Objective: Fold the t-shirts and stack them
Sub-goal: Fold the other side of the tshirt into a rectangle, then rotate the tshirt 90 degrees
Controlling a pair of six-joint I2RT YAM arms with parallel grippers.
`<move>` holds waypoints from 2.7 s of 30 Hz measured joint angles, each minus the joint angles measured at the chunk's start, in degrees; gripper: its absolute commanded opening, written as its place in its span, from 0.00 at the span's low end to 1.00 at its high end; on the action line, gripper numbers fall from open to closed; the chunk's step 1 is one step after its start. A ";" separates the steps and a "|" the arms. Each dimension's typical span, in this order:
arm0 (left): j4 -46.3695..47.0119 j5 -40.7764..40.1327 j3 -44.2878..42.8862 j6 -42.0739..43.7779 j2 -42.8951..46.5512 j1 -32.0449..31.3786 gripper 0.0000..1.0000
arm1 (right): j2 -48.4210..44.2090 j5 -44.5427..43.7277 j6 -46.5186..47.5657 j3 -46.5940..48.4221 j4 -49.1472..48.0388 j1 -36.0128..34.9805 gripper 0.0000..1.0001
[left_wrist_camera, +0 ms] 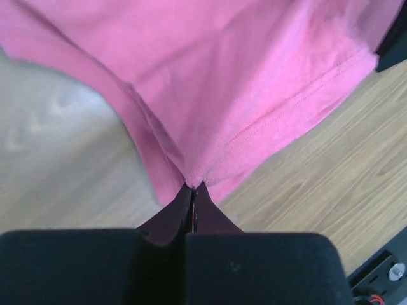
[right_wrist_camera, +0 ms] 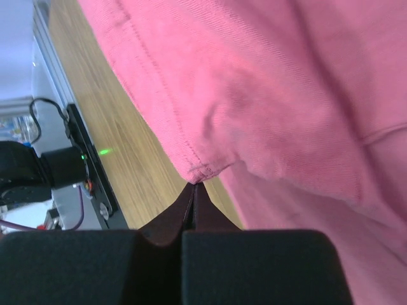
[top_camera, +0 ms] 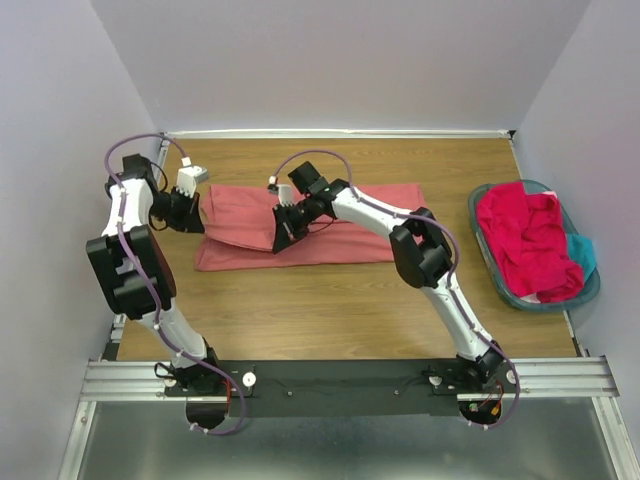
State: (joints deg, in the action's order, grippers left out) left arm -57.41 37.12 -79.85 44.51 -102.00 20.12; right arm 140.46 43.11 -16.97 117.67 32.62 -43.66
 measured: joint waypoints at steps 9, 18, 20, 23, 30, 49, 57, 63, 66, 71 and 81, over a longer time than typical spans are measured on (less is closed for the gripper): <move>-2.32 5.55 -14.29 -2.08 -9.09 -1.88 0.00 | 0.07 0.04 0.00 5.77 -0.90 4.22 0.01; -0.42 7.10 -17.33 -5.88 -12.79 -4.24 0.00 | 1.70 0.04 0.00 8.63 -1.70 5.77 0.01; -0.33 7.26 -17.33 -6.27 -12.96 -4.24 0.00 | 2.01 0.07 0.00 8.63 -1.70 5.90 0.01; -0.33 7.26 -17.18 -6.32 -12.98 -4.24 0.00 | 2.16 0.31 -0.07 8.50 -1.77 6.08 0.01; -0.07 6.14 -9.64 -5.73 -10.47 -4.24 0.00 | 2.03 1.79 -0.15 4.22 -3.02 6.12 0.01; 0.72 0.33 -0.07 -5.20 -6.86 -4.11 0.43 | 0.33 4.70 0.59 -5.99 -3.06 6.12 0.56; 1.01 0.11 -0.33 -5.16 -2.29 -4.83 0.35 | -9.01 4.63 3.02 -10.27 -2.60 9.55 0.51; 6.60 -0.20 3.41 -8.11 2.54 -9.07 0.23 | -13.86 -3.76 9.94 -10.64 0.50 18.27 0.38; 11.02 -2.32 6.64 -11.63 2.14 -11.41 0.19 | -14.45 -11.50 14.71 -12.17 2.58 21.00 0.35; 15.41 -6.58 7.76 -16.02 -0.44 -13.53 0.12 | -14.47 -22.21 21.53 -16.90 5.62 21.49 0.33; 19.10 -14.36 4.50 -21.27 -8.22 -13.62 0.04 | -15.58 -30.47 28.83 -21.51 5.70 21.44 0.22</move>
State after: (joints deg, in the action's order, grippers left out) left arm -38.30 22.76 -75.35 23.24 -110.21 6.50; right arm 124.88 12.64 11.86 96.16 38.33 -22.22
